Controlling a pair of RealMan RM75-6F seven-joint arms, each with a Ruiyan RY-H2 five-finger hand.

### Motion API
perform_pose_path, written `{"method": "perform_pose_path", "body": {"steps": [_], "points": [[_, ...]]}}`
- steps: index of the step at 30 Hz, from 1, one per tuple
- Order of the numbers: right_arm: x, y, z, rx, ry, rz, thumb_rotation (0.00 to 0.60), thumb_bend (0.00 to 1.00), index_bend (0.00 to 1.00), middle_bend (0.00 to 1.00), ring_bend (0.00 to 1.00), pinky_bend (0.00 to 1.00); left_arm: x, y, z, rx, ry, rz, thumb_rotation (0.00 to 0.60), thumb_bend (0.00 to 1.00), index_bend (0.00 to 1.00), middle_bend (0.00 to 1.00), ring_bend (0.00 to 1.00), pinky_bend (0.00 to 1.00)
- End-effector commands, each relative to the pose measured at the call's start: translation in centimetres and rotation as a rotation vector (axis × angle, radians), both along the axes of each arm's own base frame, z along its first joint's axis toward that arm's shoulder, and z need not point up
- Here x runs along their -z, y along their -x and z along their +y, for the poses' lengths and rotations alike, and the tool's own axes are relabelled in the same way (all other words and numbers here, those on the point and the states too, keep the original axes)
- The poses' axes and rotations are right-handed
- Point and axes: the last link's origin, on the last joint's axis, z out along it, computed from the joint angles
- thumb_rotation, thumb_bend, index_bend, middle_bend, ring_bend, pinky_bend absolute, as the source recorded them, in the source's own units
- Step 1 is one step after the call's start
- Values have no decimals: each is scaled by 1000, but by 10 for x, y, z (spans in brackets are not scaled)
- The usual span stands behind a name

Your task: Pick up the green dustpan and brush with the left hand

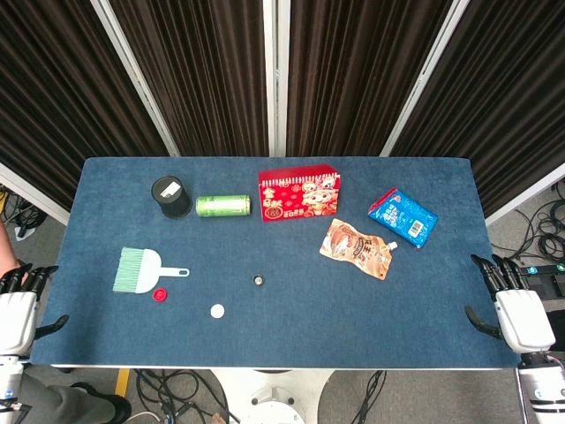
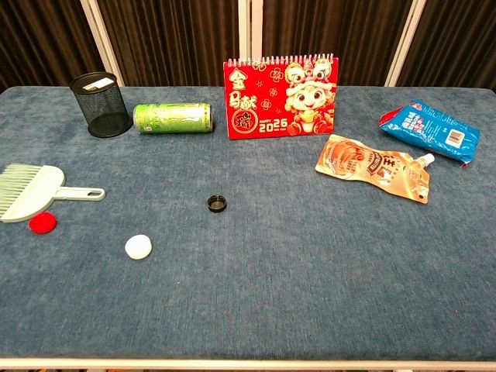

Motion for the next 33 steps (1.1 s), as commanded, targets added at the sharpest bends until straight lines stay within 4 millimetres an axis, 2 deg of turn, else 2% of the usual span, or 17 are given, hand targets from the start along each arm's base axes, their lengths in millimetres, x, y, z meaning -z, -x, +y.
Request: {"method": "perform_pose_path", "body": {"steps": [1,8,11,15,20,26,33], "points": [[1,0,-1,0,-1,0,600,228,15,124,0,0,1,0,1,-2,5,2,600,23,215,229,125,148],[0,-1,-2,-3,3,-1,600,228,15,124,0,0,1,-1,2,12,1,-3,600,23,215,229,125,148],[-5,-1,-2,-10,17,4,600,228,11,124,0,0,3,-6,10,38,15,-8,600,23,215,229,126,148],[-13,-4,-4,-33,37,25,600,228,9,124,0,0,10,-22,34,122,74,-19,600,24,218,228,125,148],[-24,-9,-5,-55,62,44,600,228,9,124,0,0,23,-50,78,203,156,-74,600,28,280,248,126,149],[-31,-10,-5,-53,82,57,600,228,1,124,0,0,53,-77,121,243,244,-67,600,85,348,318,166,151],[-33,-7,-2,-37,88,59,600,228,1,124,0,0,101,-87,142,233,365,58,600,104,358,363,193,156]]}}
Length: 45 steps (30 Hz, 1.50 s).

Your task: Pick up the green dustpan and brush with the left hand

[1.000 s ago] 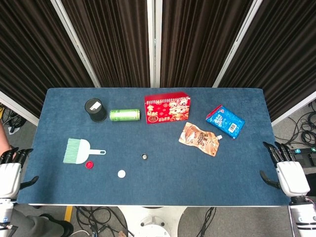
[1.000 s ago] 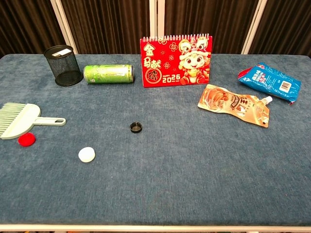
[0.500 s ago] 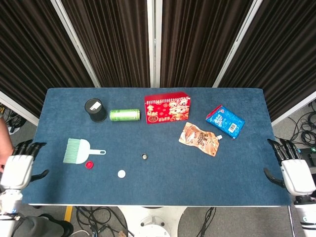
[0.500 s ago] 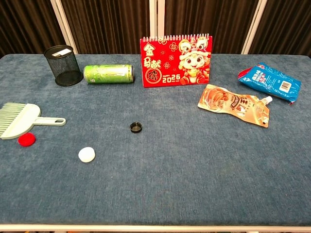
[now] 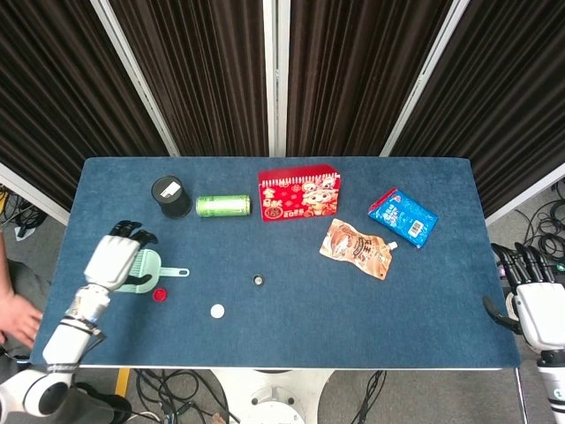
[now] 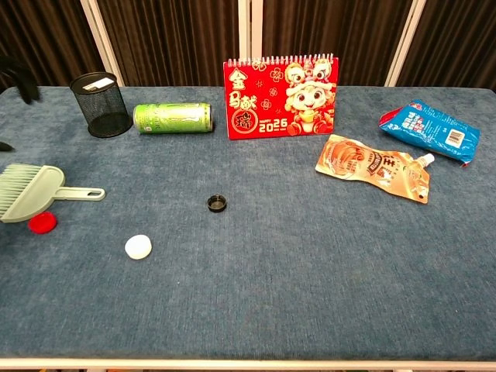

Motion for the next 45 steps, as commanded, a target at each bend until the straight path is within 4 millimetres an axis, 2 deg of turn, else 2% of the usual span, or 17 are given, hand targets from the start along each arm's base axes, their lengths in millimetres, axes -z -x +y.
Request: {"method": "perform_pose_path", "body": {"steps": [1,7,19,33,45], "points": [[-1,1,1,7,1,0,600,227,1,124,0,0,31,-4,13,16,57,109,600,104,362,370,201,156],[-2,4,3,25,2,2,600,228,1,124,0,0,58,4,12,21,53,261,600,104,407,430,261,157],[2,9,3,50,-19,-3,600,228,1,124,0,0,90,11,13,-36,111,269,600,137,392,430,263,157],[1,11,3,65,-19,0,600,228,1,124,0,0,102,14,18,-64,145,258,600,187,367,438,263,157],[2,13,1,74,-22,-2,600,228,1,124,0,0,107,16,22,-39,142,296,600,204,435,478,297,158]]}}
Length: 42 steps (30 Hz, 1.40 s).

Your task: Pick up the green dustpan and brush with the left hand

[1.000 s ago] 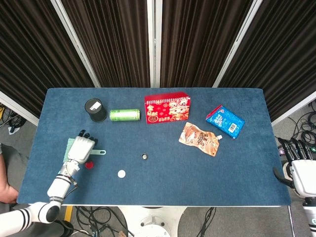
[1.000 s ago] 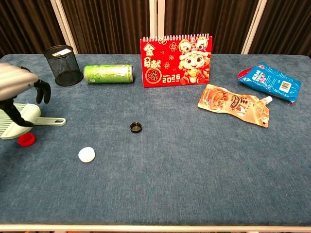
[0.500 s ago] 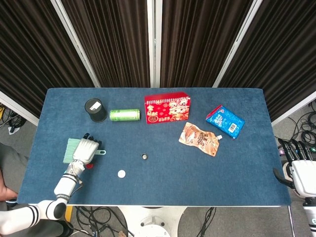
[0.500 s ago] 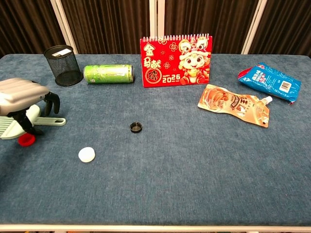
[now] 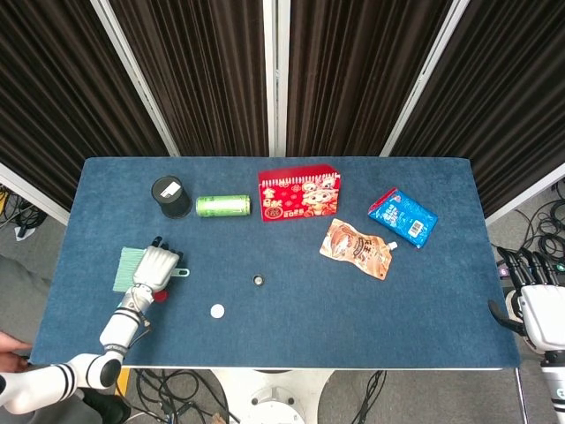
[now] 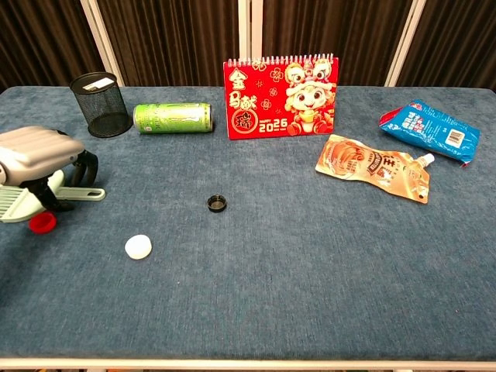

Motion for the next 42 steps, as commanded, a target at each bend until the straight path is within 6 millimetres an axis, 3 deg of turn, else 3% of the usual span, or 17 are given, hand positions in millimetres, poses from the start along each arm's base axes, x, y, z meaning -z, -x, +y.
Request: {"method": "perform_pose_path", "body": {"steps": [1,12,21,27,35,42], "points": [[0,0,0,1,-1,-1,600,228,1,124,0,0,1,0,0,3,2,5,600,204,437,480,300,158],[0,1,2,8,2,-2,600,228,1,124,0,0,3,4,1,14,2,0,600,220,468,504,317,159],[-1,-2,3,5,3,-1,600,227,1,125,0,0,-3,7,0,51,-21,-63,600,343,545,579,394,228],[-1,-4,5,4,1,0,600,226,1,126,0,0,-22,2,1,90,-39,-174,600,390,558,603,420,299],[-2,-5,5,5,2,0,600,226,1,126,0,0,-67,-4,3,91,-77,-538,600,446,580,630,451,413],[-2,-7,4,3,1,5,600,225,0,126,0,0,-100,7,-2,22,-80,-750,600,452,589,638,461,417]]}}
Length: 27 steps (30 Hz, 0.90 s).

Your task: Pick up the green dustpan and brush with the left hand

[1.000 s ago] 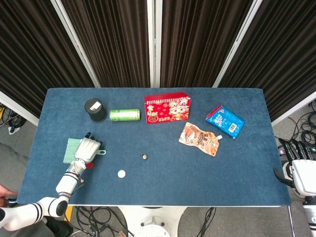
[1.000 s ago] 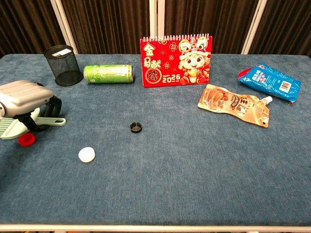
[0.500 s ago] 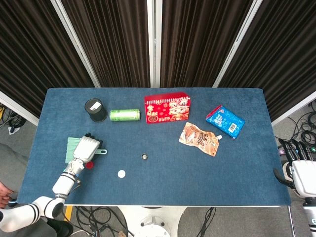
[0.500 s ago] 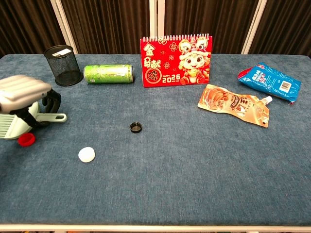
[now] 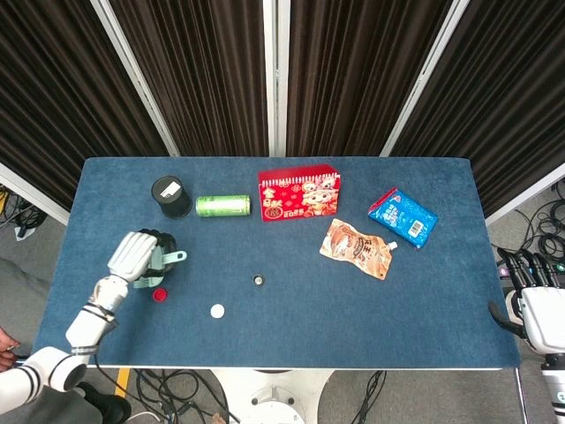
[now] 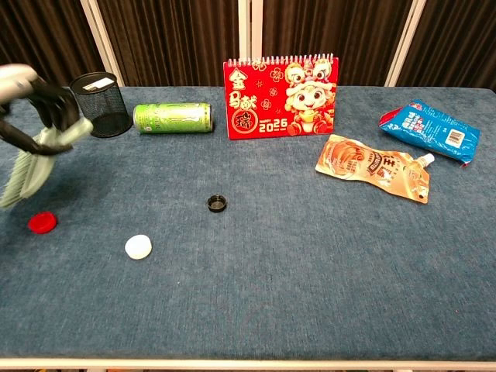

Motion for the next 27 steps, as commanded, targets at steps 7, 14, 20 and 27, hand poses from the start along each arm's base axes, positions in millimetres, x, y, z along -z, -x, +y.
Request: {"method": "perform_pose_path", "body": {"steps": [7,14,20,27], "points": [[3,-2,-3,-1,-9,1,600,225,0,127,0,0,-25,11,-31,-65,66,-198,600,451,589,639,461,371],[6,-4,-5,-6,-23,0,600,225,0,126,0,0,-6,16,-48,-114,122,-283,600,452,592,640,461,378],[5,-4,-3,-3,-22,3,600,225,0,127,0,0,11,26,-53,-132,146,-285,600,453,594,641,461,379],[4,-5,-1,-5,-18,5,600,225,0,127,0,0,24,20,-52,-108,190,-381,600,454,596,646,461,374]]}}
